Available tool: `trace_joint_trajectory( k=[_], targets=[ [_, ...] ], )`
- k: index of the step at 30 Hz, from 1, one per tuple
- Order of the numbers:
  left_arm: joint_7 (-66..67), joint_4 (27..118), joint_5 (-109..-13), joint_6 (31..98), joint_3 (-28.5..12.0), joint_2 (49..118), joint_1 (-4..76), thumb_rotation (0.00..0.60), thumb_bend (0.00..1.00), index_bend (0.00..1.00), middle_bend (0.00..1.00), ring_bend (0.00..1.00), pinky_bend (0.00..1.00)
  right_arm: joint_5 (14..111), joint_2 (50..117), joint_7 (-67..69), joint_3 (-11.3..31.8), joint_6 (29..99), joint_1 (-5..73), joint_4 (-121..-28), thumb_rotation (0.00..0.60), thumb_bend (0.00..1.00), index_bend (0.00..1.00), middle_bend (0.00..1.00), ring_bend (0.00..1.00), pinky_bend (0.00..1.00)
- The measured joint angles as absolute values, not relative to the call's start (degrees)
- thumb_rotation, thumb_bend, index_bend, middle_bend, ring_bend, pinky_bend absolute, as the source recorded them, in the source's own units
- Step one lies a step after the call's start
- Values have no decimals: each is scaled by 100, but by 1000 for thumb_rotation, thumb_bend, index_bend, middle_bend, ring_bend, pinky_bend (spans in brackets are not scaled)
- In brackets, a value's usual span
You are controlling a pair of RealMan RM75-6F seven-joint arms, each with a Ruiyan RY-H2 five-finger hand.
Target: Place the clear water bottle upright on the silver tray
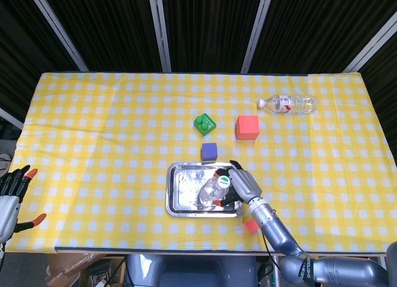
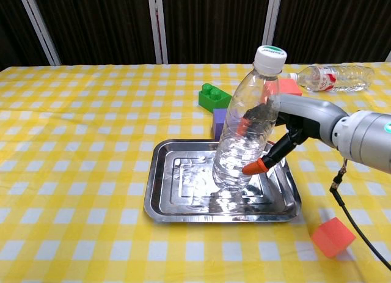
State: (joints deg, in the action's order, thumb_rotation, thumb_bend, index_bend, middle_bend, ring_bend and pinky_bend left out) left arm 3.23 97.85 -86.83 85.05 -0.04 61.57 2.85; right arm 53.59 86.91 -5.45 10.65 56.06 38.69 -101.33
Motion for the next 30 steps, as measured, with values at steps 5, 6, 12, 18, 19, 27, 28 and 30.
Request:
trace_joint_trajectory(
  k=[5,6,12,18,19,27,28,30],
  targets=[
    [359,9798,-8689,8484,4,6168,294,600,136,7,0,0,0,5383,8657,-494,1040,5614,3802,-10098,600,431,752,605,344,0],
    [371,9801,-8694,8484,8,6171,293,600,136,7,0,0,0,5402,8666,-494,1028,5626,3789,-10082,600,431,752,605,344,0],
    [398,9811,-8710,8505,16,6175,283,600,136,7,0,0,0,5468,8840,-571,940,5783,3704,-9851,600,432,751,606,344,0],
    [399,9791,-8699,8473,15,6182,297,600,137,6,0,0,0,5547,9122,-692,900,5999,3622,-9595,600,434,751,606,343,0],
    [402,9791,-8695,8469,15,6183,298,600,136,6,0,0,0,5560,9155,-697,898,6011,3609,-9570,600,433,747,606,343,0],
    [405,9795,-8684,8460,13,6183,301,600,136,7,0,0,0,5596,9042,-830,880,5891,3601,-9668,600,106,266,404,191,0],
    [412,9795,-8688,8457,15,6186,303,600,137,7,0,0,0,5580,9010,-834,880,5852,3604,-9704,600,90,194,358,159,0],
    [433,9799,-8693,8446,20,6194,308,600,136,7,0,0,0,5514,8932,-867,871,5741,3623,-9786,600,60,45,269,100,0]
  ],
)
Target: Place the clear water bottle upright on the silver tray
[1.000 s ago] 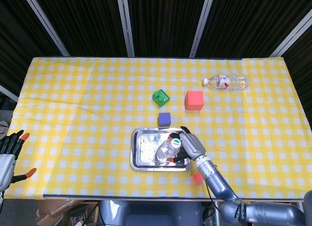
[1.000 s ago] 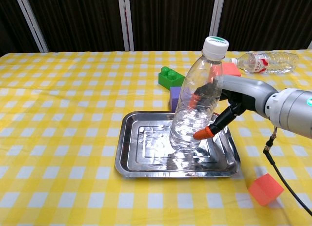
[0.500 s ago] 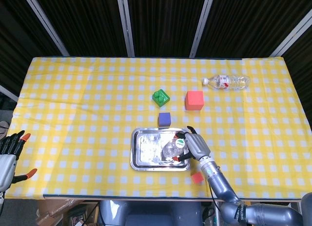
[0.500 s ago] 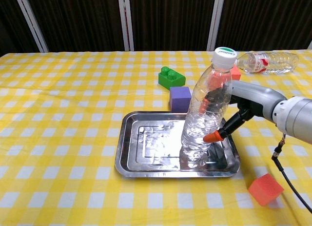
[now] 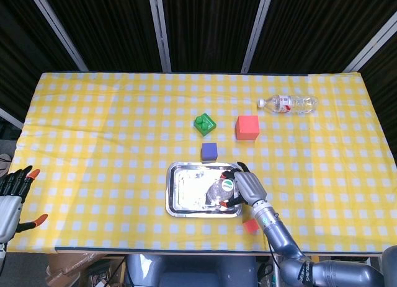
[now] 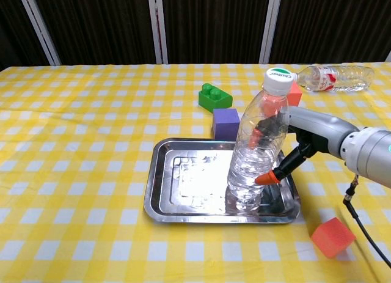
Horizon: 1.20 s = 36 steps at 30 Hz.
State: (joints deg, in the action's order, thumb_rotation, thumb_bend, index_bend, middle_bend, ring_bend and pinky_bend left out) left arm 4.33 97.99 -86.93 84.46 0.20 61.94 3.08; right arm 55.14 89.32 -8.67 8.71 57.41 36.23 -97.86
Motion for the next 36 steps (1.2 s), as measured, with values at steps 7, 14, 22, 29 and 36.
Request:
trace_joint_trajectory(
  k=[7,14,22,29,36],
  targets=[
    [481,9812,-8698,8440,30,6209,310,600,136,6,0,0,0,5107,8781,-1019,946,5615,3687,-10056,600,30,0,130,50,0],
    [503,9803,-8691,8411,37,6212,319,600,136,7,0,0,0,4847,8593,-1052,1020,5621,3679,-10241,600,4,0,87,16,0],
    [431,9799,-8645,8415,19,6177,314,600,136,7,0,0,0,4651,7470,-1845,682,5638,3668,-10610,600,4,0,76,0,0],
    [531,9839,-8704,8448,40,6198,303,600,136,7,0,0,0,5133,6439,-3089,-41,6855,3192,-11113,600,199,0,74,0,0],
    [675,9879,-8713,8476,58,6245,282,600,136,7,0,0,0,7055,6313,-1943,-456,8151,2237,-10656,600,248,0,74,0,0]
  ],
)
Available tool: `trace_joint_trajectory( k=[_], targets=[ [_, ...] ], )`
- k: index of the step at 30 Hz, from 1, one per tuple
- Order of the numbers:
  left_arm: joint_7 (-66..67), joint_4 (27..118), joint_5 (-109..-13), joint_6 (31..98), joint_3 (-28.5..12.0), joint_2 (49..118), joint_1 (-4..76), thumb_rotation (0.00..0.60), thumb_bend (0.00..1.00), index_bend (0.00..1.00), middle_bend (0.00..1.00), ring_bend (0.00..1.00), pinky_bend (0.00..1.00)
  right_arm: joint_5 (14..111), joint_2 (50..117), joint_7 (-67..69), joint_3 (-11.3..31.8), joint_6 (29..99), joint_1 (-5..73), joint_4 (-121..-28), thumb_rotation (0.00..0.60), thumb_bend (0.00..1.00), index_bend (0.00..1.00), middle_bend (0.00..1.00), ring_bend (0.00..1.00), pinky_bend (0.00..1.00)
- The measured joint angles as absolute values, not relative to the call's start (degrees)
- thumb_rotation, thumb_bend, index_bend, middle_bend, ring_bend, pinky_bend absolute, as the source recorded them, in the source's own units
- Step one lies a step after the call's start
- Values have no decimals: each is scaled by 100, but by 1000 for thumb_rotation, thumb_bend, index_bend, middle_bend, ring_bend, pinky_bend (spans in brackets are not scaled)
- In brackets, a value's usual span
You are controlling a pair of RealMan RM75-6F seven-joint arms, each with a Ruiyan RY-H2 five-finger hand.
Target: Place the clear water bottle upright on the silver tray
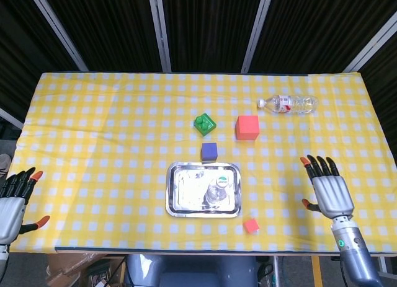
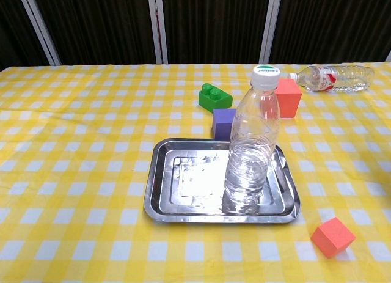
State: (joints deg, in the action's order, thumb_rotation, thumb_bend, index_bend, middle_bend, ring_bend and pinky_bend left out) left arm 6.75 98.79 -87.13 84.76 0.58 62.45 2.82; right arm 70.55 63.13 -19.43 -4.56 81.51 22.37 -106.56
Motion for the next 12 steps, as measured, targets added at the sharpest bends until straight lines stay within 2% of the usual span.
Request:
trace_joint_trajectory(
  k=[5,8,12],
  targets=[
    [572,9896,-8713,8482,57,6207,276,600,136,7,0,0,0,7881,6502,-605,-594,8965,1606,-9498,600,248,0,61,0,0],
    [445,9883,-8683,8540,22,6156,258,600,136,7,0,0,0,8109,6648,-196,-603,9197,1312,-8802,600,232,0,45,0,0],
    [281,9843,-8595,8567,-26,6095,239,600,137,7,0,0,0,8264,6776,-220,-525,9424,1053,-8534,600,211,0,42,0,0]
  ],
)
